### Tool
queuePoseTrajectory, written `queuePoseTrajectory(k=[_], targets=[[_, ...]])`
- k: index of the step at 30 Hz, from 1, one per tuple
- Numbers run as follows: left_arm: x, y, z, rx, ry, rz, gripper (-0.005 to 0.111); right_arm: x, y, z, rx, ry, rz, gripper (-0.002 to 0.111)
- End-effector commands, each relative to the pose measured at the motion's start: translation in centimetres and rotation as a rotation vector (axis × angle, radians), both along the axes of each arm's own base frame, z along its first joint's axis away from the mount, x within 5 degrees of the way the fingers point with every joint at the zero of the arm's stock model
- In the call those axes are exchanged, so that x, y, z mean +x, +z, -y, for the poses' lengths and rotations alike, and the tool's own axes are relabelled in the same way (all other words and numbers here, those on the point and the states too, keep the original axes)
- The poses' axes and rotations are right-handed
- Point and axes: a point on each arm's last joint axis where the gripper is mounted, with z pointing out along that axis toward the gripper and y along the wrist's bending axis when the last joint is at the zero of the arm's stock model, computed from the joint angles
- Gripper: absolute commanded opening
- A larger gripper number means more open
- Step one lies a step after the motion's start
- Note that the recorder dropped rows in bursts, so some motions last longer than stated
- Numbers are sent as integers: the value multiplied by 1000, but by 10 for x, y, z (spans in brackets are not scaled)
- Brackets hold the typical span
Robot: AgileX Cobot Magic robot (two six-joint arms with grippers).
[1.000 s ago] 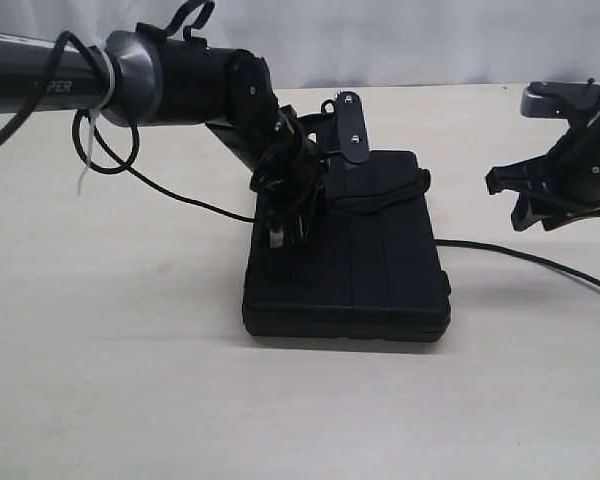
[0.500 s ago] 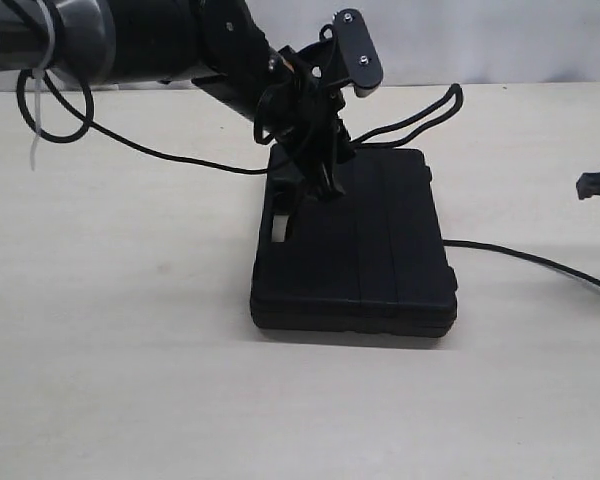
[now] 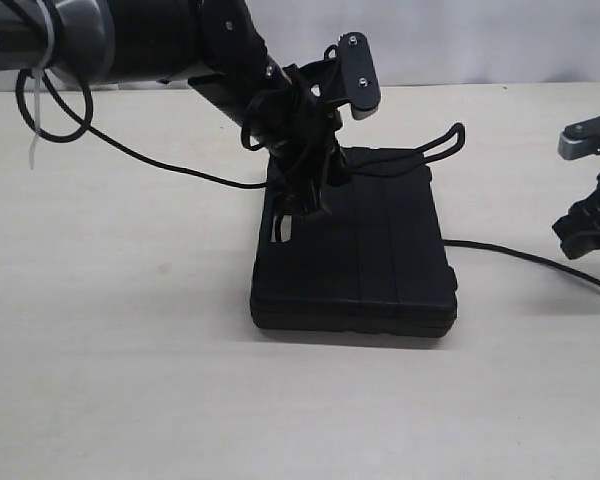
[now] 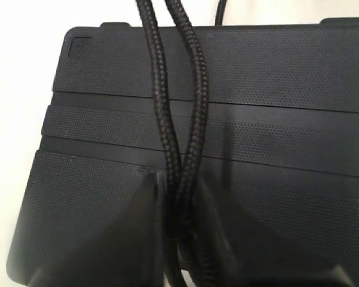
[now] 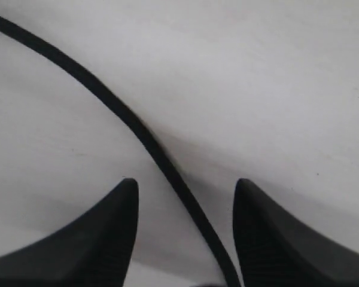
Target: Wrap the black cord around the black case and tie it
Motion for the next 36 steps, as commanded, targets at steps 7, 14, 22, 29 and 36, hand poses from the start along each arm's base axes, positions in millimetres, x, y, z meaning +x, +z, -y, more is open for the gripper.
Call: queuePoseTrajectory(k=[7,14,22,29,36], targets=[[1,6,-1,-10,-1,12,0,8,-35,6,-54,102,-43,47],[0,6,-1,-8,-3,7,0,6,-53,6,-33,79,-108,30],[0,6,-1,-7,-4,5,0,16,-39,-5,127,-42,-133,4],[-8,2,-3,37,-95,-46,0,35,-15,-23,401,-231,-94,4],[-19,5,5,-18,-246,-67,0,44,-12,-22,465,-336,-17,4]])
